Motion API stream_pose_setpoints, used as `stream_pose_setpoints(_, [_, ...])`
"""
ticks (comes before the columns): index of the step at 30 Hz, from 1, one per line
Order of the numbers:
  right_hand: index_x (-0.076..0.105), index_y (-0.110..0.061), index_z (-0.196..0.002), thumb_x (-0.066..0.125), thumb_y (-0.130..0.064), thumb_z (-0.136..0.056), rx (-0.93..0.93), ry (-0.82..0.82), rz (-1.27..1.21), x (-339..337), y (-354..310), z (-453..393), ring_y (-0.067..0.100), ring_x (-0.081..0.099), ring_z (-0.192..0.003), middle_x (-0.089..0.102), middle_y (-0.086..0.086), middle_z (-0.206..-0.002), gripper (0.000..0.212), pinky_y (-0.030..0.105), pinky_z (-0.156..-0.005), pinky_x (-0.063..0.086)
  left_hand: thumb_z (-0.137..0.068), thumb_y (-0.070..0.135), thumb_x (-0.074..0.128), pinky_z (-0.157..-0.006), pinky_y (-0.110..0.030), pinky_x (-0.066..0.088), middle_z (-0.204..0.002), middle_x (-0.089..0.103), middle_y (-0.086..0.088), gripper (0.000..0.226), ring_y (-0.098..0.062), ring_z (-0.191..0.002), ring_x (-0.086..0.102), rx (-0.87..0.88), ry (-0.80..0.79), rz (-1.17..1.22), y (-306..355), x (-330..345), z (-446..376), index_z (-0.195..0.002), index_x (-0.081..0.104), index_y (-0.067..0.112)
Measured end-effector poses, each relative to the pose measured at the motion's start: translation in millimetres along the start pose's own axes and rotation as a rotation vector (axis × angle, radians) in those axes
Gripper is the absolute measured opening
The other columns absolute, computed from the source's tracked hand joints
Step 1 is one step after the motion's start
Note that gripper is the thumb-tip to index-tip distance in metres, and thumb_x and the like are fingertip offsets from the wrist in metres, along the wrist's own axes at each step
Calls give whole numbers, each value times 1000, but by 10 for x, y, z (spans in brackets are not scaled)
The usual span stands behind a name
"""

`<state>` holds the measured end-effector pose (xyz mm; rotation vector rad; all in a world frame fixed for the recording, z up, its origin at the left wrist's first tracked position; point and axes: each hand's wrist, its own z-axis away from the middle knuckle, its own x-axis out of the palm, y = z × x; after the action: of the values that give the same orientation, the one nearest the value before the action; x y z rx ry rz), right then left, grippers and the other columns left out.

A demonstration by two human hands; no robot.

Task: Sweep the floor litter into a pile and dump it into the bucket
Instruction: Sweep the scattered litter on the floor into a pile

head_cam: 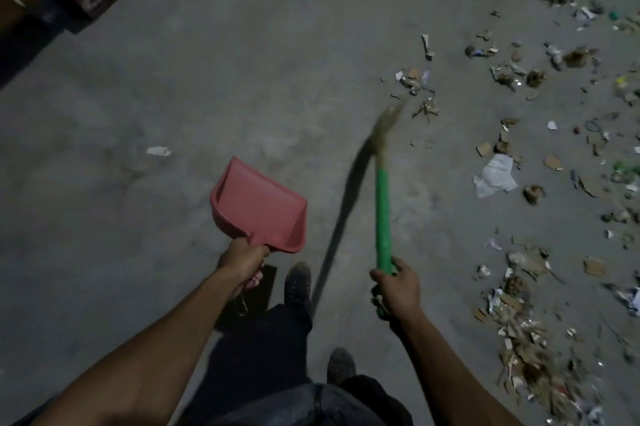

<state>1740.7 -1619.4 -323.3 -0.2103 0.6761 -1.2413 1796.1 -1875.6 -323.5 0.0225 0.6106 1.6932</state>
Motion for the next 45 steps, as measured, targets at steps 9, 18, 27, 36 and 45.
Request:
stream_pose_setpoints(9, [54, 11, -86, 56, 14, -84, 201, -2, -247, 166, -335, -422, 15, 41, -25, 47, 13, -45, 4, 18, -31, 35, -88, 10, 55, -38, -20, 33, -60, 52, -10, 10, -18, -42, 44, 21, -12, 43, 222, -81, -233, -79, 57, 6])
stream_pose_setpoints(18, [44, -2, -70, 56, 14, -83, 126, 335, -495, -122, -766, -843, 15, 47, -38, 49, 15, -68, 24, 19, -35, 38, -90, 10, 53, -37, -19, 33, -63, 52, -9, 13, -16, -44, 43, -26, -4, 102, 208, -262, -340, -79, 56, 5])
stream_pose_setpoints(27, [50, -18, -139, 61, -4, -86, -354, -141, 496, 548, -565, -322, 23, 51, -43, 59, 14, -69, 56, 28, -40, 43, -88, 13, 57, -39, -21, 37, -70, 54, -11, 21, -18, -47, 46, -140, 135, 188, -6, -616, -347, -101, 60, -3])
stream_pose_setpoints(36, [62, -11, -121, 63, -11, -79, -801, -613, 1200, 2018, -985, -198, 36, 66, -88, 69, 16, -98, 42, 40, -71, 54, -88, 39, 54, -49, -25, 48, -81, 64, -15, 39, -24, -54, 56, -314, 284, 240, -658, -953, -490, -103, 61, 3])
stream_pose_setpoints(45, [59, 15, -89, 62, 8, -85, 52, -551, 349, 3133, -1090, -433, 20, 48, -35, 54, 18, -67, 8, 21, -36, 38, -92, 26, 55, -46, -23, 43, -83, 60, -11, 18, -19, -55, 53, -321, 321, 290, -700, -989, -540, -96, 59, 8])
